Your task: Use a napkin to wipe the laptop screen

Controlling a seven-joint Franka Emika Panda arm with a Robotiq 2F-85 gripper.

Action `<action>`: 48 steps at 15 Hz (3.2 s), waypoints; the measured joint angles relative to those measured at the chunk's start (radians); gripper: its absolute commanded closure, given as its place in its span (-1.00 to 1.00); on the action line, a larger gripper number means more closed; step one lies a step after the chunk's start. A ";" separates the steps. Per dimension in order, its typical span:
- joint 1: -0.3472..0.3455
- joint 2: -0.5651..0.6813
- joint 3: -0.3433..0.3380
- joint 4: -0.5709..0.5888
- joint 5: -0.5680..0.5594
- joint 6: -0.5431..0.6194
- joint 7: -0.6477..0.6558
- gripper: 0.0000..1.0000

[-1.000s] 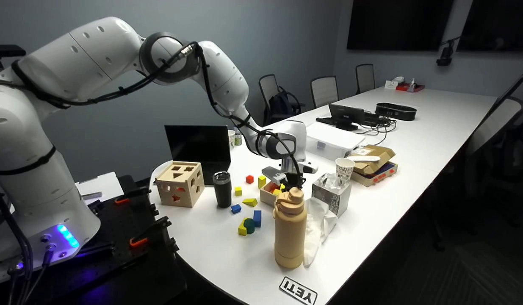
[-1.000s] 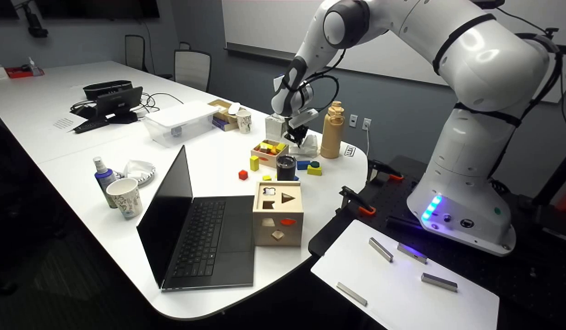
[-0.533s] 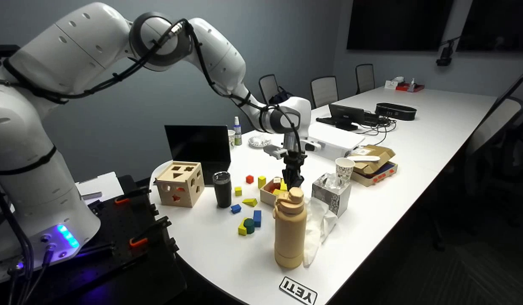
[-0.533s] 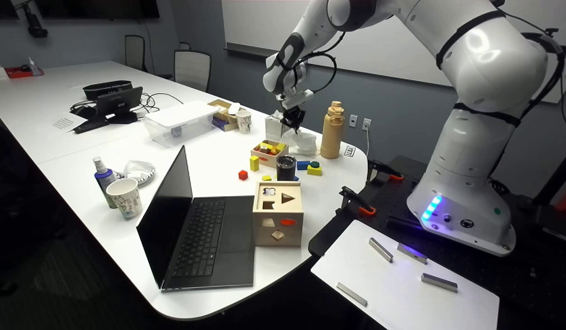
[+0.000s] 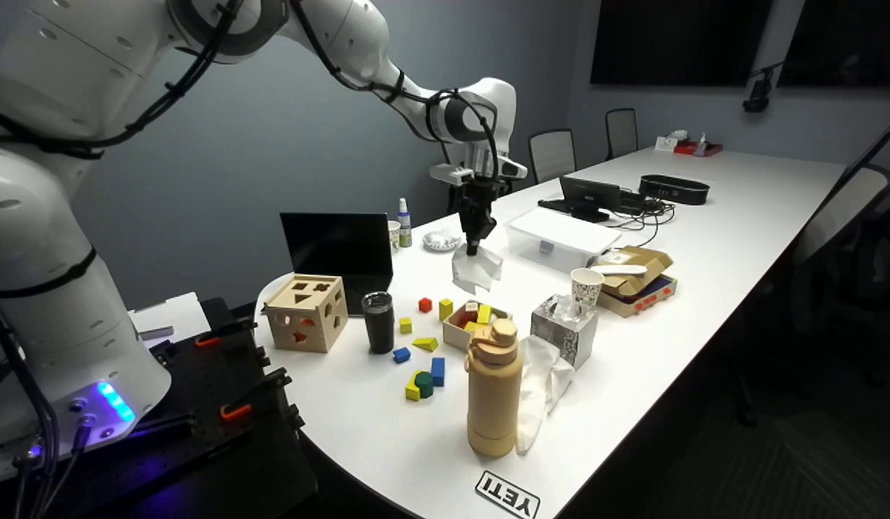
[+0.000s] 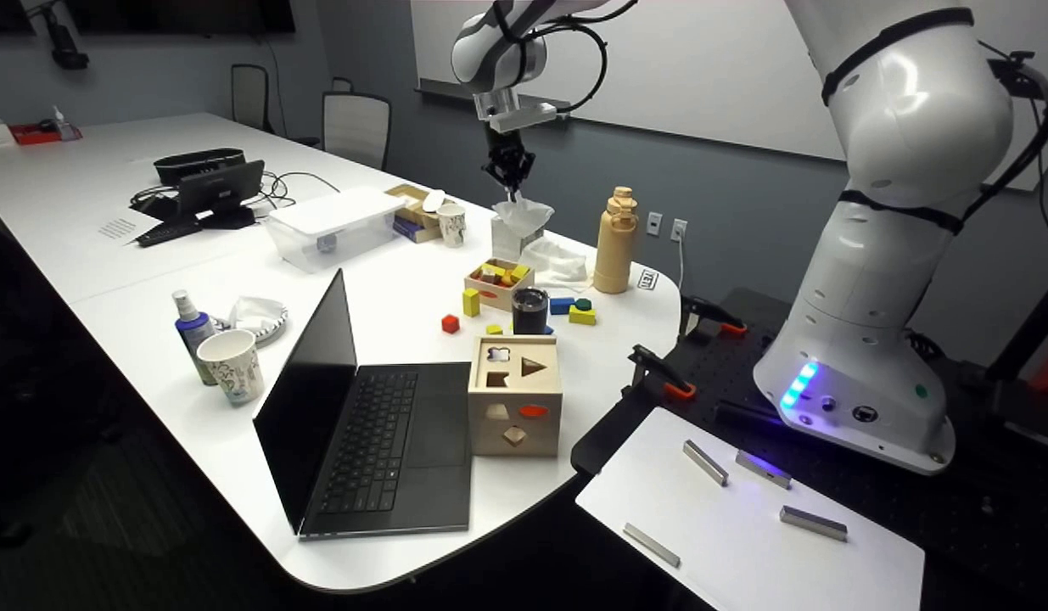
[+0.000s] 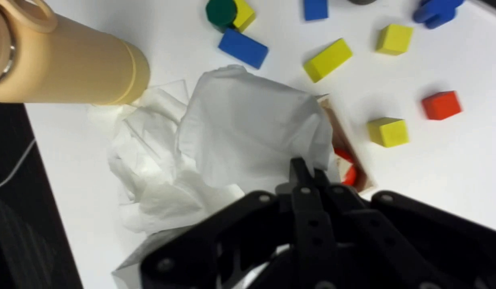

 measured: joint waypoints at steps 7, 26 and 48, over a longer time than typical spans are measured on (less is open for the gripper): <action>-0.035 -0.089 0.176 -0.072 0.248 -0.020 -0.215 0.99; -0.009 0.047 0.353 -0.273 0.728 -0.227 -0.596 0.97; 0.159 0.193 0.439 -0.247 0.863 -0.034 -0.769 0.99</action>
